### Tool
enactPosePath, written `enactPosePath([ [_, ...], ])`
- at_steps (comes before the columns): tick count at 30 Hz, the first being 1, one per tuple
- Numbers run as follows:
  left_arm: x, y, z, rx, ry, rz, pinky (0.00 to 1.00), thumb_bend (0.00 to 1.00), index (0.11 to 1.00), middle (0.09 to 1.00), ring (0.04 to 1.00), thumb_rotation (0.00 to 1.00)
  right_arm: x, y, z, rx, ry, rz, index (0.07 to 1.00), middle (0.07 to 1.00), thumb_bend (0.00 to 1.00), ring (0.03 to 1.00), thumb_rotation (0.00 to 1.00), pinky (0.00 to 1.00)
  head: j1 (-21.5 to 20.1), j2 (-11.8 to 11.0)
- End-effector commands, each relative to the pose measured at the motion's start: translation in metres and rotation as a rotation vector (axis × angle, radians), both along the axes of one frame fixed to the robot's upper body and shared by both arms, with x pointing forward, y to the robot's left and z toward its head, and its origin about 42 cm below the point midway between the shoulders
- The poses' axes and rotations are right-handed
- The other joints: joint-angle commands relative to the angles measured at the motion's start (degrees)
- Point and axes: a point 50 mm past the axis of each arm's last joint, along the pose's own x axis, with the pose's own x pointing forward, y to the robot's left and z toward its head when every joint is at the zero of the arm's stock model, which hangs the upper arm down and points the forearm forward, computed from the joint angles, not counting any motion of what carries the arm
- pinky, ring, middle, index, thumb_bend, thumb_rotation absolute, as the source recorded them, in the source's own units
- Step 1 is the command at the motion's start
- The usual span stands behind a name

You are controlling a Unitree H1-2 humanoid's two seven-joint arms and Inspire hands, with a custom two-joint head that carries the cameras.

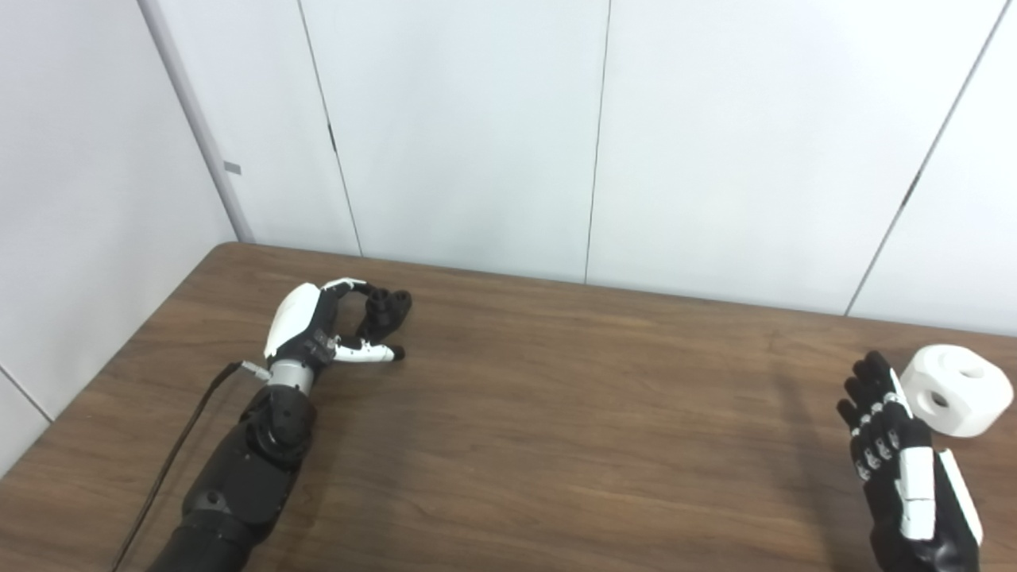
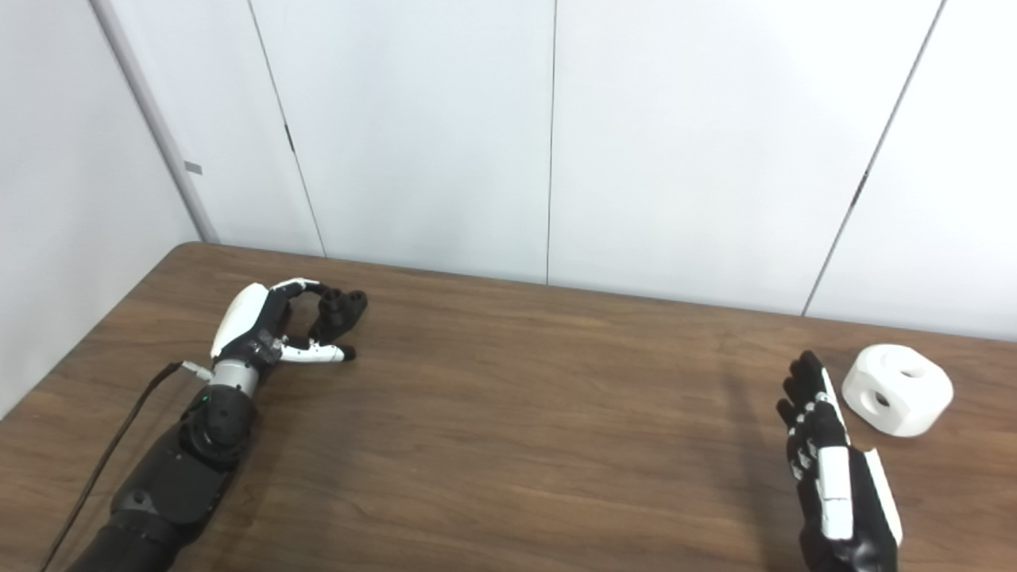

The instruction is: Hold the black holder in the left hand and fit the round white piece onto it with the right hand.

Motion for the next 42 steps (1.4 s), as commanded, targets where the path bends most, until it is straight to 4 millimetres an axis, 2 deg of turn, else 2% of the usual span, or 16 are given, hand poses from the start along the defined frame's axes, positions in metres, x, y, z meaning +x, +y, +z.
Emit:
enactPosePath([
  [1,0.01,0.0,0.018,0.019,-0.059,-0.016,0.84,0.95,0.708,0.854,0.876,0.11,0.002,-0.001,0.019,0.016,-0.098,0.004,1.0,1.0,0.59,1.0,0.98,1.0,0.1,0.0],
  [10,0.011,-0.001,0.02,0.046,-0.09,0.0,0.83,0.95,0.694,0.824,0.861,0.13,0.0,-0.008,0.027,0.02,-0.096,0.004,1.0,1.0,0.63,1.0,0.97,1.0,2.1,0.3],
  [16,0.008,0.006,0.02,0.047,-0.089,0.006,0.86,0.95,0.699,0.824,0.869,0.12,-0.001,-0.005,0.033,0.021,-0.1,0.007,1.0,1.0,0.63,1.0,0.98,1.0,1.3,0.5],
  [25,0.001,0.019,0.023,0.062,-0.078,0.015,0.83,0.97,0.698,0.827,0.86,0.13,0.002,-0.001,0.034,0.014,-0.109,0.007,1.0,1.0,0.64,1.0,0.97,1.0,0.7,0.6],
  [42,-0.004,0.035,0.025,0.137,-0.04,0.011,0.88,0.98,0.697,0.831,0.871,0.13,0.001,0.009,0.035,0.037,-0.116,0.023,1.0,1.0,0.65,1.0,0.95,1.0,-0.3,1.2],
])
